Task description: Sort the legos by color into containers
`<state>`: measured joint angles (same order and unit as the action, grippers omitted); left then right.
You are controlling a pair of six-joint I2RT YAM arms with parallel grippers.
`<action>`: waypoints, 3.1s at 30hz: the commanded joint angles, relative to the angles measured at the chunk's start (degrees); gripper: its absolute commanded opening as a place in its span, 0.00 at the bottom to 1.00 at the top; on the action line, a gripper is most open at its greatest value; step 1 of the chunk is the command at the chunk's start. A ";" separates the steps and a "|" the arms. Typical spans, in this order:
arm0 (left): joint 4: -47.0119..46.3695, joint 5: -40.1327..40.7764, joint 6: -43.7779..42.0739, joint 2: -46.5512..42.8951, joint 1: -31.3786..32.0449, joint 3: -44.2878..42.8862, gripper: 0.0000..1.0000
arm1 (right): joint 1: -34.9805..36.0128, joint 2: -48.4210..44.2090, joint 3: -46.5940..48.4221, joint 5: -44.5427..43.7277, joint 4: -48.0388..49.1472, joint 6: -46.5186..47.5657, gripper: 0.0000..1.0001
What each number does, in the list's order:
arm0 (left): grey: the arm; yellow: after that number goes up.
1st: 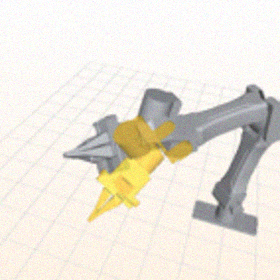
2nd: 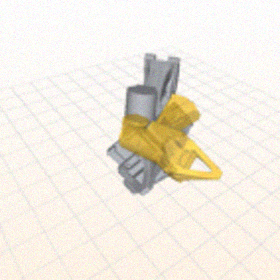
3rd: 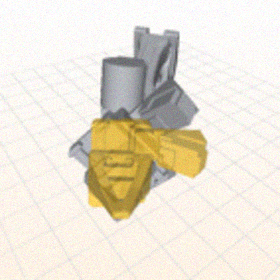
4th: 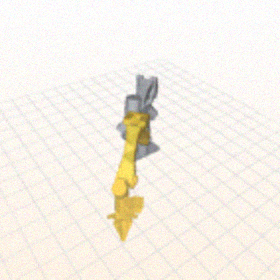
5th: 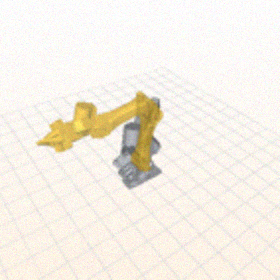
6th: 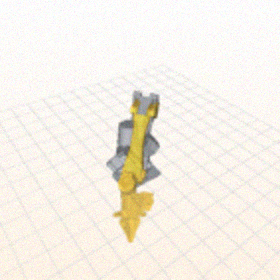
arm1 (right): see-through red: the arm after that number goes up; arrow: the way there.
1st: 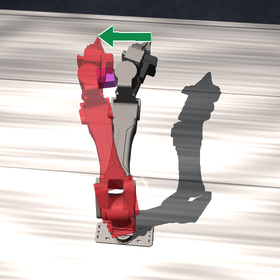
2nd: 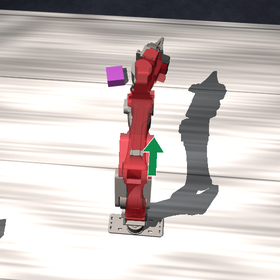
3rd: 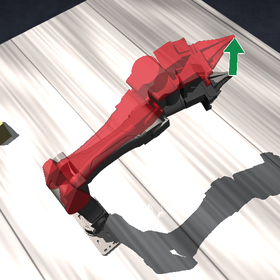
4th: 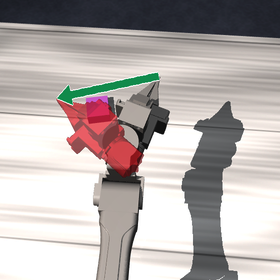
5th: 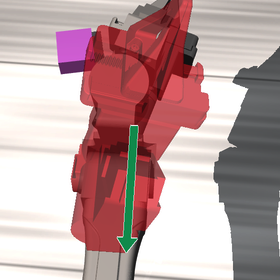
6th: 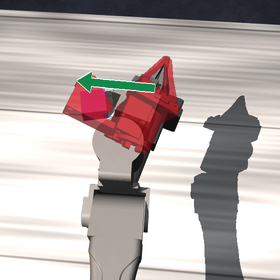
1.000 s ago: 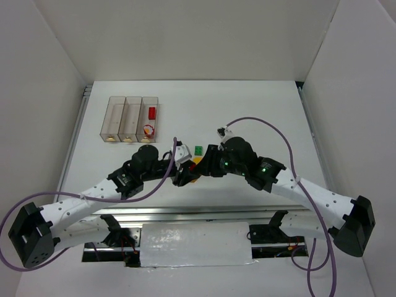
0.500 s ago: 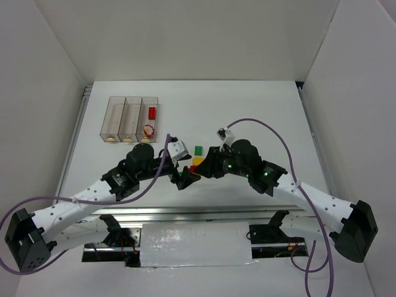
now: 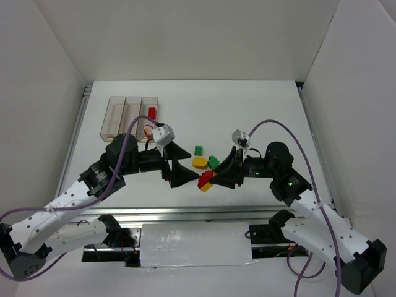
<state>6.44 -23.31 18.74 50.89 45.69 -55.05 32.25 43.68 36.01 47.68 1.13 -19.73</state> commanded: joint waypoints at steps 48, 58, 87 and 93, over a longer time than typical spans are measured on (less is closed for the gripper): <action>-11.36 -18.87 6.83 6.85 2.30 3.10 0.00 | 0.88 5.19 1.34 18.50 16.27 -5.67 0.50; -12.94 -20.02 7.36 6.50 2.21 4.07 0.00 | 0.88 5.89 0.73 17.36 21.10 -8.57 0.08; 22.49 31.82 -4.93 20.80 -23.53 -24.13 0.00 | 0.01 4.13 -0.33 -3.82 3.28 0.30 0.00; 16.51 33.68 -13.81 42.51 -33.72 -34.94 0.00 | 0.09 0.97 -0.50 -12.08 -0.68 -3.82 0.00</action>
<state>23.83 5.17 10.63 87.70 15.38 -86.17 32.47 47.22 35.20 41.82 2.57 -21.30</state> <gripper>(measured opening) 0.480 0.443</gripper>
